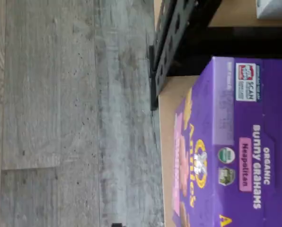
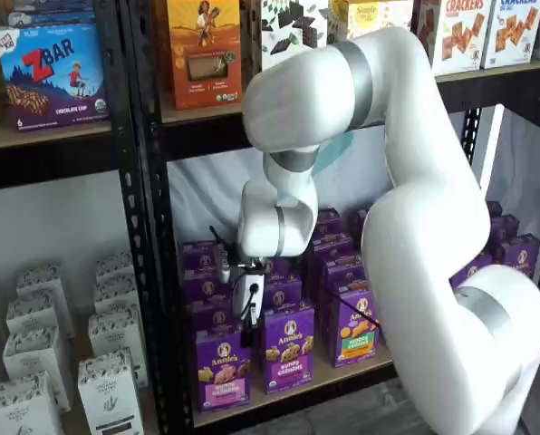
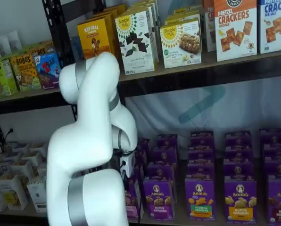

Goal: Pick up the purple box with a pink patch in the middle, on the bottom shelf, the first box from the left

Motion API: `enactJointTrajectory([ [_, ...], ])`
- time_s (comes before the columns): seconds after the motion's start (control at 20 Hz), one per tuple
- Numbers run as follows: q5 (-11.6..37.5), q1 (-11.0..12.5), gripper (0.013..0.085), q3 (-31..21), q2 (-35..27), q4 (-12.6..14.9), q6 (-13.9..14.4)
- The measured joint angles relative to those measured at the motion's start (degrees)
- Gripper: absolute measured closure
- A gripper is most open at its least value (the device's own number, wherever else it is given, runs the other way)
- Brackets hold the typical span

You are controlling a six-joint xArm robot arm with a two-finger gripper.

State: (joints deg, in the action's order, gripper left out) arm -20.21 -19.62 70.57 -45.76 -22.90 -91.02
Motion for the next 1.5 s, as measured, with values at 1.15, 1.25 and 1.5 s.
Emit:
enactJointTrajectory([
  [1.15,-2.1,-0.8,0.013,10.5,-9.9,10.1,10.1],
  [1.25,-1.9,-0.9,0.013,11.2,-10.7,10.7,10.8],
  [1.5,-2.5,-0.9,0.013,13.0,-12.2,12.7,12.6],
])
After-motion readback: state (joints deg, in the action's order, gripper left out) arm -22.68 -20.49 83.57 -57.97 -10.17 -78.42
